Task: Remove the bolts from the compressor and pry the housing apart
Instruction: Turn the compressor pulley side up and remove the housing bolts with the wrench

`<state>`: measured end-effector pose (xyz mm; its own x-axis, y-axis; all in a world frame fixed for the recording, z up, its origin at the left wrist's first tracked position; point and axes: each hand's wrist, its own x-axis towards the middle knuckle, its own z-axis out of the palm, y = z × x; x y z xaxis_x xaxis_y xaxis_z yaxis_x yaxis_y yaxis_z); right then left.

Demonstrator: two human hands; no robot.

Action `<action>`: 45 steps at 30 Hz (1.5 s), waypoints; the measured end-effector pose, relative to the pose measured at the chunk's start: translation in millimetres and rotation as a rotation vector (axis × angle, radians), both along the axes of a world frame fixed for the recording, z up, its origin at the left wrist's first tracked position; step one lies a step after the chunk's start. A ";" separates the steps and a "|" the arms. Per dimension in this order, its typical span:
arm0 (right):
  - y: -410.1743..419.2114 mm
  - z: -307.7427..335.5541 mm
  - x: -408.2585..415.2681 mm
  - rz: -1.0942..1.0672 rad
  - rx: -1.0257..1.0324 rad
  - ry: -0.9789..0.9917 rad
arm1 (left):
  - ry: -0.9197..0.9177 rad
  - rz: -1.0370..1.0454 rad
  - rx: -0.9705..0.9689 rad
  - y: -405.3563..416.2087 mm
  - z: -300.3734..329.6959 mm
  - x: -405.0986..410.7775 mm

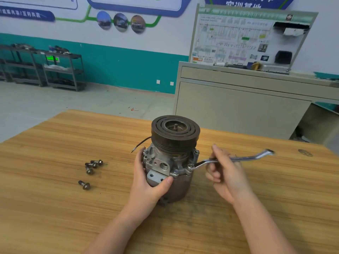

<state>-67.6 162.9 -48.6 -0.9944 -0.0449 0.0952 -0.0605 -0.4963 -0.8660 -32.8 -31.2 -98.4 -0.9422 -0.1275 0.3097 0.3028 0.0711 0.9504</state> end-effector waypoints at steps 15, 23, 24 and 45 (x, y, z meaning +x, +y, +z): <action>-24.0 -22.0 19.5 -0.326 0.651 0.434 | -0.011 -0.042 0.017 -0.5 2.5 1.8; -13.9 -13.8 16.9 -0.150 0.579 0.374 | -0.008 -0.022 0.022 1.4 4.9 2.0; -14.8 -13.4 18.0 -0.166 0.572 0.368 | -0.010 -0.022 0.021 1.4 5.1 2.2; -21.5 -17.9 23.7 -0.282 0.750 0.498 | -0.005 -0.017 -0.003 -0.5 2.6 1.1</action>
<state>-44.0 141.4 -66.5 -0.8307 -0.0308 0.5559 -0.5425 0.2692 -0.7958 -31.7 -31.7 -95.8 -0.9457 -0.1108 0.3057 0.2996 0.0688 0.9516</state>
